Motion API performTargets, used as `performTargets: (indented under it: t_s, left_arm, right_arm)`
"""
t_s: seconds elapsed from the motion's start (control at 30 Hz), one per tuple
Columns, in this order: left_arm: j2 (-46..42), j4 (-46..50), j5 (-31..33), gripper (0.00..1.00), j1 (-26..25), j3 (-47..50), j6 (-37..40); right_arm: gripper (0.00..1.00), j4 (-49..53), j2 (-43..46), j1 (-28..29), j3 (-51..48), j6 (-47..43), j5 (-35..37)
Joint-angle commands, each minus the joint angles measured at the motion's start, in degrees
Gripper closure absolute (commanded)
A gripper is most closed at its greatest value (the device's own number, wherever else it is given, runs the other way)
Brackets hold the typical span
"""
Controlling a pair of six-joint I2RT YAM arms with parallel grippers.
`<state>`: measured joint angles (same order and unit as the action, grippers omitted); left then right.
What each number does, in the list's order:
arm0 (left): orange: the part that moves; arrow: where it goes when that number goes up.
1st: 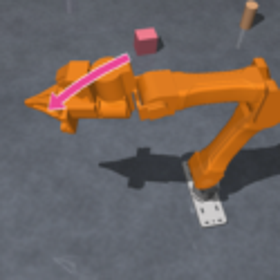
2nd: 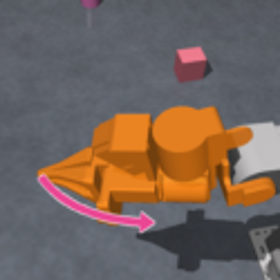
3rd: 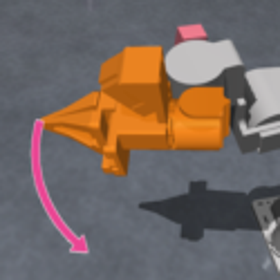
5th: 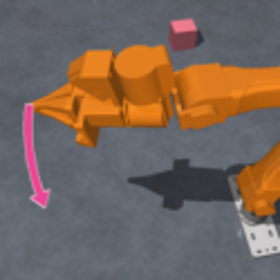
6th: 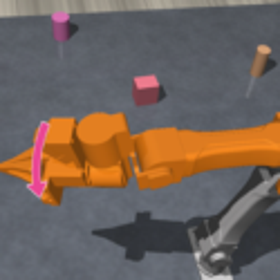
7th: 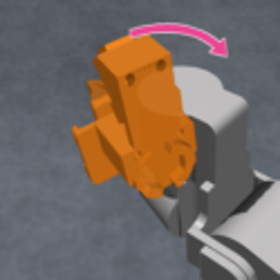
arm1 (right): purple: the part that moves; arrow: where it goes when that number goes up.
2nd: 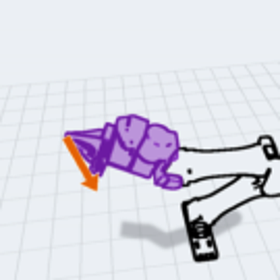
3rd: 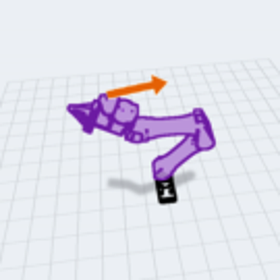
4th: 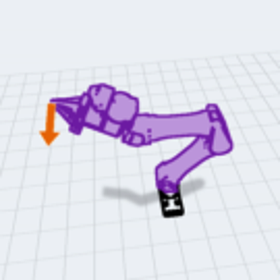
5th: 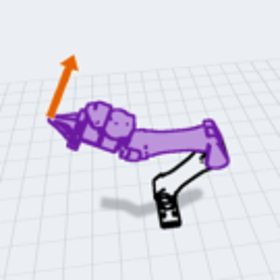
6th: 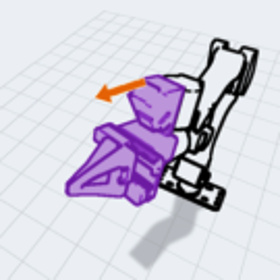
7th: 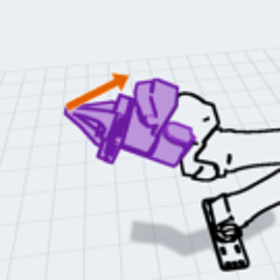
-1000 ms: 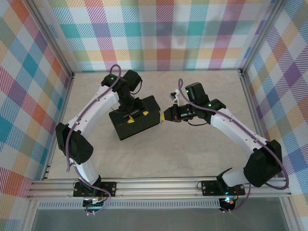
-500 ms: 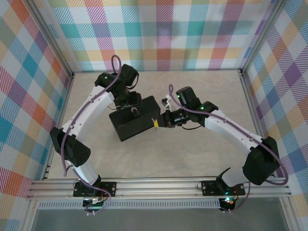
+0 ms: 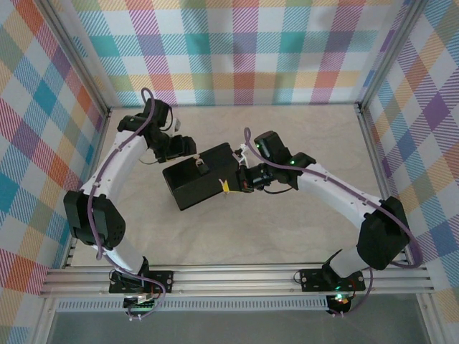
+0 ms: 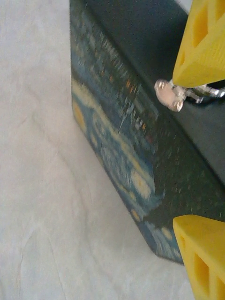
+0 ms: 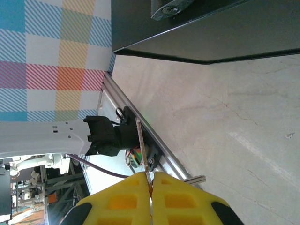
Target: Unlock the padlock with the key
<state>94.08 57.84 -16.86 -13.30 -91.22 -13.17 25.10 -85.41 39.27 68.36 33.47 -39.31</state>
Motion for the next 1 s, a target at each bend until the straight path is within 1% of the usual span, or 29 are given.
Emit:
performTargets:
  t_s: [0.0,0.07,0.2,0.27,0.4,0.43,0.53,0.63,0.73,0.97]
  left_arm:
    - [-1.58,-0.55,-8.48,0.27,0.29,2.01,2.01]
    - [-1.95,-0.63,-10.64,0.27,0.29,3.48,1.68]
    - [-2.85,-0.02,-9.53,0.26,0.12,6.19,0.98]
    - [-3.47,-0.87,-11.0,0.26,-0.25,7.52,-0.39]
    - [-5.71,-5.82,-15.17,0.25,-2.76,10.82,-6.31]
    - [-6.07,-6.78,-15.39,0.25,-3.71,11.17,-8.1]
    - [-5.94,-6.87,-14.32,0.25,-6.55,10.56,-10.25]
    - [-5.34,-6.13,-12.7,0.25,-7.46,10.19,-9.7]
    - [-3.91,-3.47,-7.86,0.25,-7.44,8.43,-6.22]
    - [-1.26,-6.23,-11.87,0.23,-7.54,7.26,-2.98]
  right_arm:
    - [0.92,-0.54,-0.79,0.28,0.2,0.2,-0.99]
    - [0.92,-0.12,-0.83,0.28,0.2,-0.15,-1.07]
    - [0.91,0.54,-0.29,0.14,-0.14,-1.2,-0.94]
    - [0.91,0.67,-0.2,0.11,-0.31,-1.54,-0.86]
    - [0.91,1.82,-0.27,-0.24,-0.54,-2.61,-0.86]
    - [0.91,1.71,-0.12,-0.49,-0.87,-2.71,-0.86]
    - [0.91,1.75,0.33,-1.4,-1.9,-3.5,-1.27]
    - [0.92,2.63,0.87,-3.31,-2.48,-5.18,-2.87]
    - [0.92,5.37,0.91,-4.66,-1.56,-9.08,-5.29]
    - [0.92,12.35,-0.98,-7.39,1.35,-18.34,-9.83]
